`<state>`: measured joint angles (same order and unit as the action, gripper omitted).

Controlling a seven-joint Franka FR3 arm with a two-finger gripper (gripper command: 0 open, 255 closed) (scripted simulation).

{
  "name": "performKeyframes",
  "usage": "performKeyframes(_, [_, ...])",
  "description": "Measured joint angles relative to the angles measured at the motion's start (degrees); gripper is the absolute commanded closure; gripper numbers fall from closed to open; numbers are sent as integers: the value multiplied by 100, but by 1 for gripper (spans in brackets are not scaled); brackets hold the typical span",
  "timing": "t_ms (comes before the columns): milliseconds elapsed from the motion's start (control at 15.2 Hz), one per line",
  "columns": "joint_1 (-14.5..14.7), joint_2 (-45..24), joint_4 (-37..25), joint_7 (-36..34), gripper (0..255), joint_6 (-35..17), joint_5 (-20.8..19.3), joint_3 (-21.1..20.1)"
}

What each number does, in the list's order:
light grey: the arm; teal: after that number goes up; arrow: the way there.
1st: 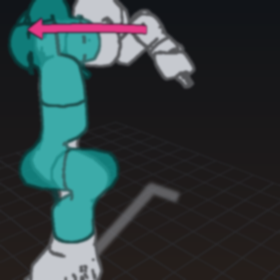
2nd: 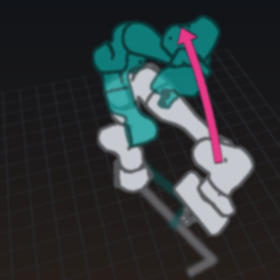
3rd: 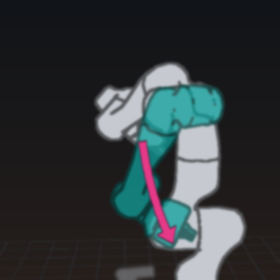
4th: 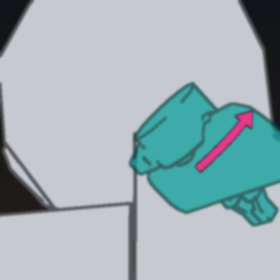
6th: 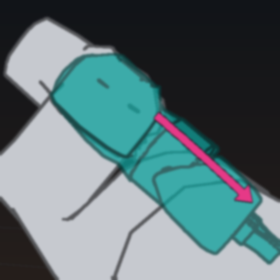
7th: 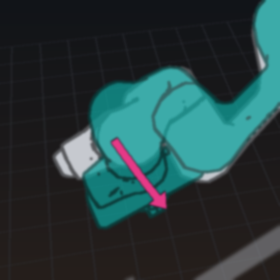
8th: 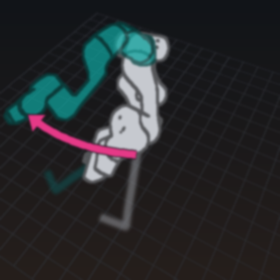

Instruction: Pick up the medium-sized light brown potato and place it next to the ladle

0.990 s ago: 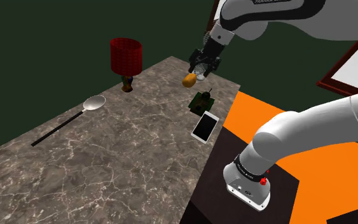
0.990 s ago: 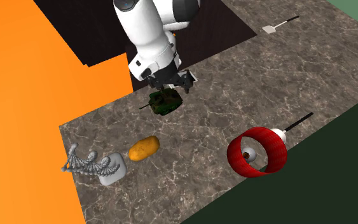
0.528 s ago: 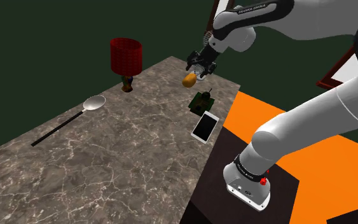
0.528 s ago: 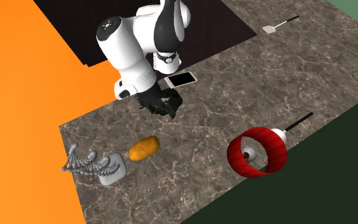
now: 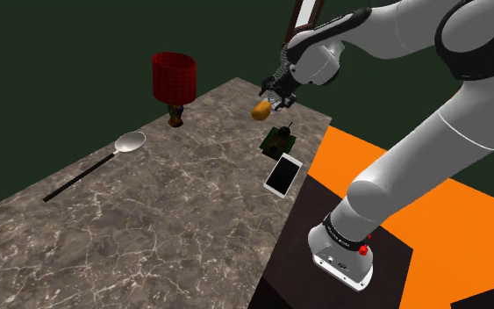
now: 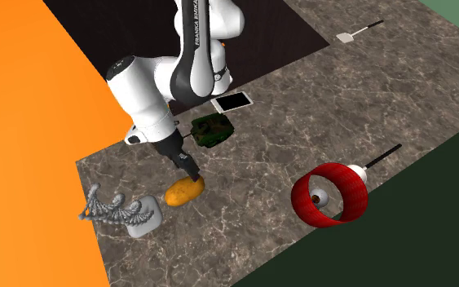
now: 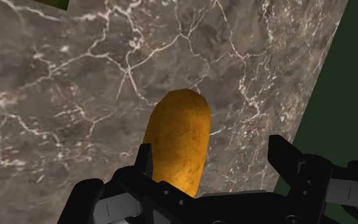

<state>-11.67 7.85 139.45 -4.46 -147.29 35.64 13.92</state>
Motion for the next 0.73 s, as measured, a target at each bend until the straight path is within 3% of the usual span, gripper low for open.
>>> performKeyframes(330, [-28, -764, -337, 590, 0, -593, 1439, 256])
performKeyframes(726, [-6, -1331, -603, 1114, 0, -808, 2269, 175])
